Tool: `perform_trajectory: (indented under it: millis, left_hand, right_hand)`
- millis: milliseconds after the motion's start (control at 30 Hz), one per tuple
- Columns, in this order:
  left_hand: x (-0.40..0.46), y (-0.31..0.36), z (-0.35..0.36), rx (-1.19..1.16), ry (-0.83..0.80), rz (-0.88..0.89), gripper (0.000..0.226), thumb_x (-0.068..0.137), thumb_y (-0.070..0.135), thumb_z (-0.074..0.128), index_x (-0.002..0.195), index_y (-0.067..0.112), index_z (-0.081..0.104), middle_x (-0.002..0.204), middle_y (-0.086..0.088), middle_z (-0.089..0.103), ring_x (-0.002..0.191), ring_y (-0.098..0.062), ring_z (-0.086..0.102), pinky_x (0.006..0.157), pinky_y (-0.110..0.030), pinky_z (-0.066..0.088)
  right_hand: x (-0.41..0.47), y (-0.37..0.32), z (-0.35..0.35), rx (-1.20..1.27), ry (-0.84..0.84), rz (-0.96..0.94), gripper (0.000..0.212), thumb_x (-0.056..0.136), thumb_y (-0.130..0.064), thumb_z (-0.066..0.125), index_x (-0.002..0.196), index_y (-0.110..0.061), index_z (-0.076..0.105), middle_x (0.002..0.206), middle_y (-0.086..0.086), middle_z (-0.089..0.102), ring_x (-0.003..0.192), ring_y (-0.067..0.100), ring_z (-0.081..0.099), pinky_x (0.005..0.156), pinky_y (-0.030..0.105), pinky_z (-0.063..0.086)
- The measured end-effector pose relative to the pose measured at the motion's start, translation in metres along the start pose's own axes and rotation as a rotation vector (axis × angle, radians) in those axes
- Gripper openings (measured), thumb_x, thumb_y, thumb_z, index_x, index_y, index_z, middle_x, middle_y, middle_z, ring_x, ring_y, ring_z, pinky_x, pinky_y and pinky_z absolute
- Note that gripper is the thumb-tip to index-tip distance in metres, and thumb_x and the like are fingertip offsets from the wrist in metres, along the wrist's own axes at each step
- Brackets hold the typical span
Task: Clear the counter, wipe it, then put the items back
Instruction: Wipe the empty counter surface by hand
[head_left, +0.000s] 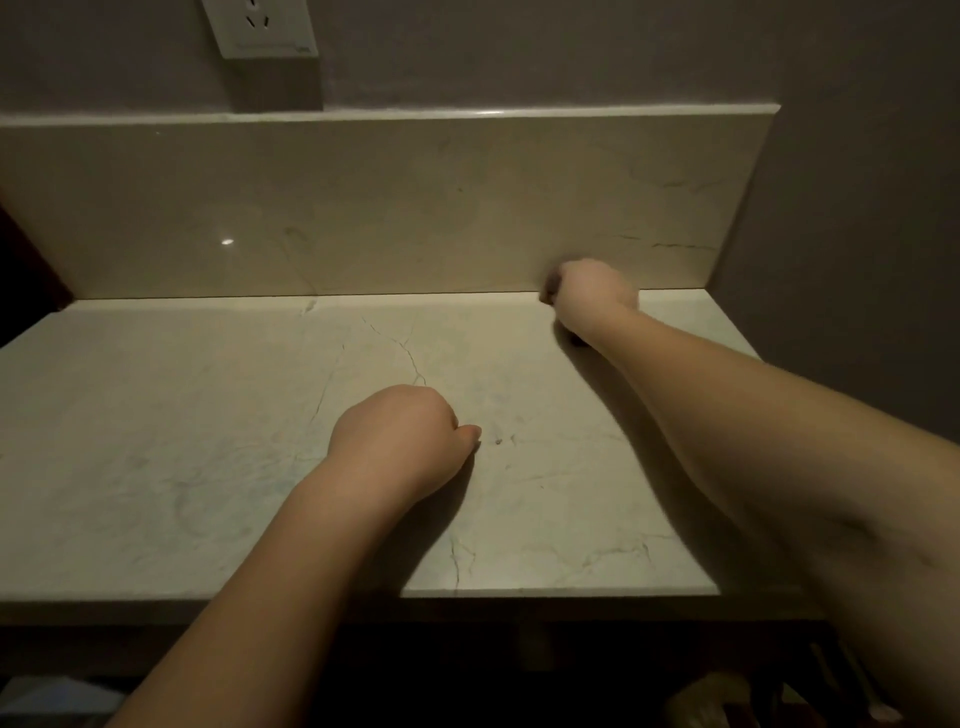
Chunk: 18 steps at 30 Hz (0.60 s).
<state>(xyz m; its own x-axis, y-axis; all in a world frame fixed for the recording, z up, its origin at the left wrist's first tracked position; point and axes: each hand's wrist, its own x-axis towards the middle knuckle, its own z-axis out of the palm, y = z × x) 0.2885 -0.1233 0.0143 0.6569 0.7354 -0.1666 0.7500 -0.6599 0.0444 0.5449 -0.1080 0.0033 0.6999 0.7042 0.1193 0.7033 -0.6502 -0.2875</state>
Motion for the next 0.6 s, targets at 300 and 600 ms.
perform_trajectory:
  millis: [300, 600]
  left_hand:
    - [0.0, 0.004, 0.0, 0.006, 0.017, -0.021, 0.048, 0.098, 0.053, 0.038, 0.105, 0.021, 0.072, 0.091, 0.002, 0.066, 0.084, -0.017, 0.061, 0.075, -0.033, 0.053]
    - [0.006, 0.008, 0.002, -0.008, 0.055, -0.092, 0.051, 0.098, 0.054, 0.036, 0.105, 0.019, 0.071, 0.089, 0.0, 0.064, 0.08, -0.017, 0.059, 0.068, -0.03, 0.047]
  right_hand:
    - [0.0, 0.074, -0.03, -0.02, -0.006, 0.098, 0.013, 0.09, -0.016, 0.057, 0.084, -0.023, 0.066, 0.109, 0.0, 0.067, 0.1, 0.026, 0.06, 0.083, 0.03, 0.048]
    - [-0.029, 0.013, -0.001, -0.028, -0.06, -0.36, 0.019, 0.091, -0.025, 0.056, 0.099, -0.038, 0.068, 0.103, -0.013, 0.066, 0.094, 0.018, 0.06, 0.074, 0.031, 0.048]
